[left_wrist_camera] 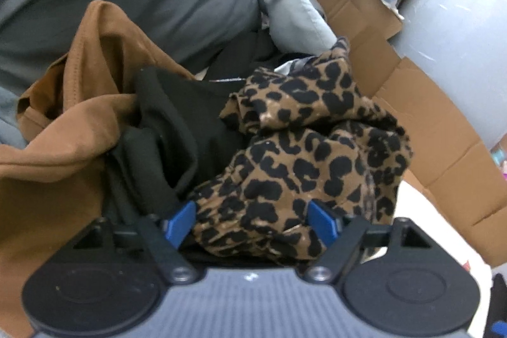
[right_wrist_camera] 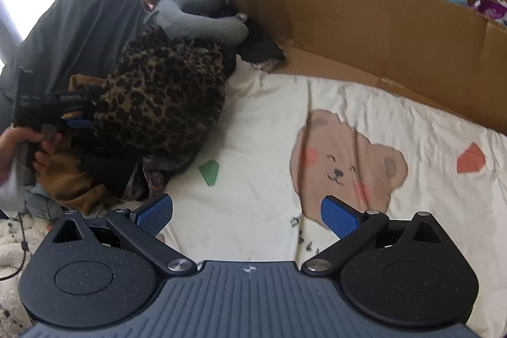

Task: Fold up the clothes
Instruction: 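Move both tools toward the leopard-print trousers on the clothes pile, then grasp the leopard-print trousers waistband with the left tool while the right tool grasps beside it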

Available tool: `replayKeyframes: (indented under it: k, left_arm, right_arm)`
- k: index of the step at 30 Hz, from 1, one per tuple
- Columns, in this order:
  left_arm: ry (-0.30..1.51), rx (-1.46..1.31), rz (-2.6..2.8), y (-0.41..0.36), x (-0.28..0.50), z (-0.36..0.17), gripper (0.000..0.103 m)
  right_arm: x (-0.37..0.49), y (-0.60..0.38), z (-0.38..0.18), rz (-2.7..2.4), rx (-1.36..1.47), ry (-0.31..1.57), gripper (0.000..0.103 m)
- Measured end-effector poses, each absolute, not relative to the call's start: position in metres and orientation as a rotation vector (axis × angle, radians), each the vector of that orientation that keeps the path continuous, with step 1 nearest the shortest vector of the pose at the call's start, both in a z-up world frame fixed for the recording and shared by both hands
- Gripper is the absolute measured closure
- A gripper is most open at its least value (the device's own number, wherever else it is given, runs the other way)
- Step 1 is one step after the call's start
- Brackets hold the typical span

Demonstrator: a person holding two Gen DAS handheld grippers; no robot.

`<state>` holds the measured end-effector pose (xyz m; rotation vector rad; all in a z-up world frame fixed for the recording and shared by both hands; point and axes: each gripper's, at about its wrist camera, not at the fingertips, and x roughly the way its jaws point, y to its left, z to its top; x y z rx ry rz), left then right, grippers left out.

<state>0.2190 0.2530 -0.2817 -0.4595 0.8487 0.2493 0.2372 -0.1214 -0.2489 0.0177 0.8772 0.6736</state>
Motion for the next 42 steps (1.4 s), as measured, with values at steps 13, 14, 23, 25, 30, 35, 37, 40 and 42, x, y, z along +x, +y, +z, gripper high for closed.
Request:
replayKeyframes:
  k: [13, 14, 23, 25, 30, 35, 37, 40, 42]
  left_arm:
    - [0.850, -0.508, 0.239, 0.251, 0.213, -0.293, 0.039]
    - [0.843, -0.501, 0.238, 0.249, 0.212, -0.291, 0.041]
    - [0.772, -0.434, 0.178, 0.222, 0.195, -0.252, 0.055]
    - [0.760, -0.424, 0.148, 0.213, 0.194, -0.246, 0.059]
    - [0.769, -0.428, 0.037, 0.188, 0.197, -0.239, 0.064]
    - [0.799, -0.479, -0.090, 0.166, 0.204, -0.241, 0.098]
    - [0.800, -0.460, -0.126, 0.154, 0.206, -0.245, 0.098]
    - [0.811, -0.473, -0.156, 0.145, 0.211, -0.253, 0.098]
    - [0.811, -0.487, -0.176, 0.140, 0.213, -0.255, 0.099]
  right_arm:
    - [0.264, -0.059, -0.262, 0.818, -0.052, 0.806, 0.001]
    - [0.265, -0.054, -0.263, 0.828, -0.053, 0.804, 0.001]
    - [0.261, -0.028, -0.260, 0.878, -0.061, 0.779, 0.001]
    - [0.256, -0.026, -0.261, 0.884, -0.065, 0.783, 0.001]
    - [0.246, -0.021, -0.260, 0.904, -0.059, 0.773, 0.001]
    - [0.239, -0.011, -0.254, 0.925, -0.073, 0.726, 0.003]
    - [0.239, -0.006, -0.252, 0.933, -0.078, 0.710, 0.008]
    - [0.243, 0.002, -0.252, 0.942, -0.070, 0.697, 0.009]
    - [0.246, 0.005, -0.253, 0.939, -0.068, 0.692, 0.009]
